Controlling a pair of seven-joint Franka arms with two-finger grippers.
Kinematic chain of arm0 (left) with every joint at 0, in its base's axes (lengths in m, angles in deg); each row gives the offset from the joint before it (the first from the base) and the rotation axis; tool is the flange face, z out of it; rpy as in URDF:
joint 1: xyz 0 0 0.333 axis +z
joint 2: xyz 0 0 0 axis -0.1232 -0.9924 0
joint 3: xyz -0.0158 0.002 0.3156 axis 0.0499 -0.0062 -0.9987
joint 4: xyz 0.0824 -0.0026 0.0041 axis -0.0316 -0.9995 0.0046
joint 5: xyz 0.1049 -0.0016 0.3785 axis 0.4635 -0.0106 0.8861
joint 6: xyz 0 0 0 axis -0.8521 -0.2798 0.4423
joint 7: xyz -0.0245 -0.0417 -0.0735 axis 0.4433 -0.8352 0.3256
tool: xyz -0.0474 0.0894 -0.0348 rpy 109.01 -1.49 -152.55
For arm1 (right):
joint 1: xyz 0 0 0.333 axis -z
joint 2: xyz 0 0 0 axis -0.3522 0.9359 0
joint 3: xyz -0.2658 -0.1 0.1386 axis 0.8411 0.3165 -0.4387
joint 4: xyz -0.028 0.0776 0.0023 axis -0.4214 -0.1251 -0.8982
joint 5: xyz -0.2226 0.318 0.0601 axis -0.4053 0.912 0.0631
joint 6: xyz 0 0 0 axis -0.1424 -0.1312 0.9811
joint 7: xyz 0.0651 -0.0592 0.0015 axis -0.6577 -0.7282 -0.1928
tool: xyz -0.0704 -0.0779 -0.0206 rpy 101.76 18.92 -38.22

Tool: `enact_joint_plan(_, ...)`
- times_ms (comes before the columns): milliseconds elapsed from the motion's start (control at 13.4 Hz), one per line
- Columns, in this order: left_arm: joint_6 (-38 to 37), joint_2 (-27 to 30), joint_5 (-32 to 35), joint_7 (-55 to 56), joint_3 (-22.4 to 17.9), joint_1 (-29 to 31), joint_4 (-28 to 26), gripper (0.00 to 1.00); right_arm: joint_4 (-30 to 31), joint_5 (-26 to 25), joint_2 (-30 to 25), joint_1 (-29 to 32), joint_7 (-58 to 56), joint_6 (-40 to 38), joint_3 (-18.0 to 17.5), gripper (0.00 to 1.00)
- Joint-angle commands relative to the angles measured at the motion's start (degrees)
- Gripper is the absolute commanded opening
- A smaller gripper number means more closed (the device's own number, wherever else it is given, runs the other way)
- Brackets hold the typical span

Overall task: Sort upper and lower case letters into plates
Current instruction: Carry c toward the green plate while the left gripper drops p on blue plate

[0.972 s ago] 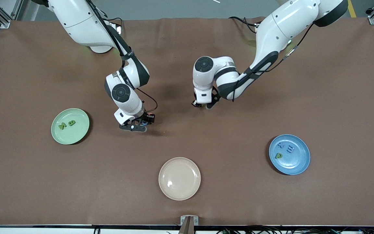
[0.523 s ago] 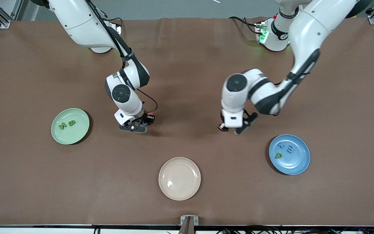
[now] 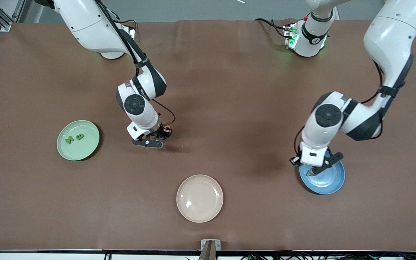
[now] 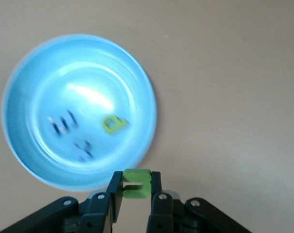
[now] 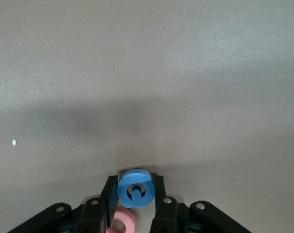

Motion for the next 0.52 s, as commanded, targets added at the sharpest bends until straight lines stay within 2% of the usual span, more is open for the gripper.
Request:
enact_joint_plan(0, -0.07, -2.06, 0.81, -7.84, 0.55, 4.76, 0.72, 0.01, -4.17, -0.34, -8.88, 0.84, -0.21, -19.19, 0.63, 0.17)
enact_joint_plan(75, -0.06, -2.33, 0.81, -9.34, 0.47, 5.56, 1.24, 0.02, -5.41, -0.60, -11.09, 2.76, -1.34, -23.79, 0.63, 0.17)
enact_joint_plan(224, -0.06, -3.56, 0.90, -12.86, 0.38, 7.06, 2.30, 0.02, -5.25, -0.69, -14.79, 7.50, -10.79, -29.27, 0.63, 0.17)
enact_joint_plan(448, 0.02, -3.82, 0.99, -18.92, -1.72, 7.68, 2.65, 0.04, -4.20, -0.69, -16.29, 16.37, -23.81, -31.22, 0.63, 0.17)
